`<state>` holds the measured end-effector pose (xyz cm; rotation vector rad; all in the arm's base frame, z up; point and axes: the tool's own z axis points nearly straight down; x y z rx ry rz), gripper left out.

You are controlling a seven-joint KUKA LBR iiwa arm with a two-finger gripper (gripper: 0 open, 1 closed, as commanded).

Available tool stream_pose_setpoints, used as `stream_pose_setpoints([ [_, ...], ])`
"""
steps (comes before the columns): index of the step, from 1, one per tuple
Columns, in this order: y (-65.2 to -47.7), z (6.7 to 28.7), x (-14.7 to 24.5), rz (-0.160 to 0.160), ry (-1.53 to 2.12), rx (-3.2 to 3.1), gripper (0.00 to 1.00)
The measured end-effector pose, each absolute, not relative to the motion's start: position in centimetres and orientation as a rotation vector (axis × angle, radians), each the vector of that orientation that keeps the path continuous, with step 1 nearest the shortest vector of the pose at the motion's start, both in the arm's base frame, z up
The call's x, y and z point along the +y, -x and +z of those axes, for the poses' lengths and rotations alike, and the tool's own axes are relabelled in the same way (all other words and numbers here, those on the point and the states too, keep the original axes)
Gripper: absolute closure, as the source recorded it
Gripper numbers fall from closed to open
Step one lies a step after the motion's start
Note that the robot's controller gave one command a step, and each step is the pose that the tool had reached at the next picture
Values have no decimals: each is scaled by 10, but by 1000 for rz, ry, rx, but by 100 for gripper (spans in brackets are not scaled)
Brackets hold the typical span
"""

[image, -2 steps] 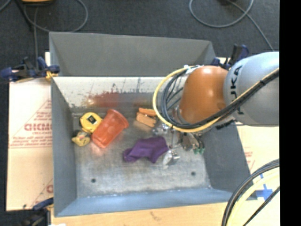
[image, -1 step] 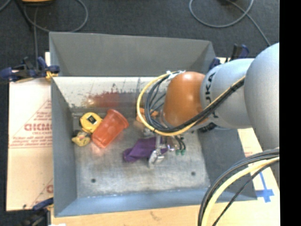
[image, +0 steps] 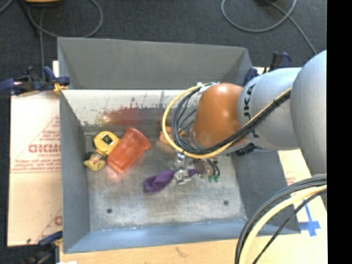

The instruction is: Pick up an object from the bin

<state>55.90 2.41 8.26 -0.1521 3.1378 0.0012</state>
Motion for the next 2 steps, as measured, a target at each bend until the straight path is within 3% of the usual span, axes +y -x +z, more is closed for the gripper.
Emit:
stream_pose_setpoints([
  [2, -558, 86, 24, 2, 151, 3138, 100],
])
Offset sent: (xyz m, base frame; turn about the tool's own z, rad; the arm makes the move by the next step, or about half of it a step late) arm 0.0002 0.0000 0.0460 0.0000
